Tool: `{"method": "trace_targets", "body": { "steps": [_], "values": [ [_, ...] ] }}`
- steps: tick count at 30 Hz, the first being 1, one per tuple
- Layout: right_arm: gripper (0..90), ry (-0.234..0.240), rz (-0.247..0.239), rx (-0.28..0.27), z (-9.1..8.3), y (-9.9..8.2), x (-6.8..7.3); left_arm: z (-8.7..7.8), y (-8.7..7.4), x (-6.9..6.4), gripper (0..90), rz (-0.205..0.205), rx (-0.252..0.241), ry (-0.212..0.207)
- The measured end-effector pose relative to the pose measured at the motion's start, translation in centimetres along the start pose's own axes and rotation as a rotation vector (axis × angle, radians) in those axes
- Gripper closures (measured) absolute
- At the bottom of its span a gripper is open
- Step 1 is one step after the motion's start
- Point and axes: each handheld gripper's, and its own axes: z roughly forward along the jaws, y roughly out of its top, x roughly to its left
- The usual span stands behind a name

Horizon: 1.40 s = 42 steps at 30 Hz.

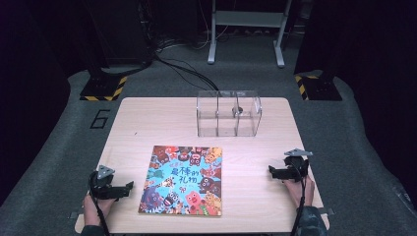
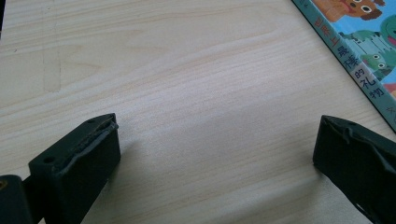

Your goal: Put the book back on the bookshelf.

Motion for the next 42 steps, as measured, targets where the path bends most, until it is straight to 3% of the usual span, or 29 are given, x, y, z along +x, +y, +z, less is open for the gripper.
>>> {"method": "trace_targets", "body": {
  "steps": [3, 11, 15, 20, 24, 25, 33, 42],
  "values": [
    [0.0, -0.002, 0.016, -0.009, 0.1, 0.0, 0.1, 0.0, 0.0, 0.0, 0.4, -0.001, 0.001, 0.003],
    [0.0, 0.001, -0.001, -0.007, 0.0, 0.0, 0.0, 0.0, 0.0, 0.1, 0.0, -0.009, -0.002, 0.008],
    [0.0, -0.001, 0.007, -0.009, 0.1, 0.0, 0.0, -0.1, 0.1, 0.4, 0.0, -0.043, -0.004, 0.006],
    [0.0, -0.002, 0.007, -0.010, 0.1, 0.0, 0.0, -0.8, 0.6, 0.1, 0.0, -0.040, -0.003, -0.013],
    [0.0, -0.002, 0.008, -0.011, 0.1, 0.0, 0.0, -1.1, 1.1, -0.6, 0.0, -0.034, -0.020, -0.036],
    [0.0, -0.002, 0.007, -0.010, 0.1, 0.0, 0.0, -1.2, 1.2, -0.7, 0.0, -0.033, -0.010, -0.056],
    [0.3, -0.004, 0.011, -0.007, 0.0, 0.0, 0.0, -1.5, 1.7, -2.7, 0.0, -0.015, -0.007, -0.098],
    [0.7, -0.003, 0.011, -0.014, 0.0, 0.0, 0.0, -0.1, 2.6, -4.7, 0.0, 0.002, -0.003, -0.158]
  ]
}}
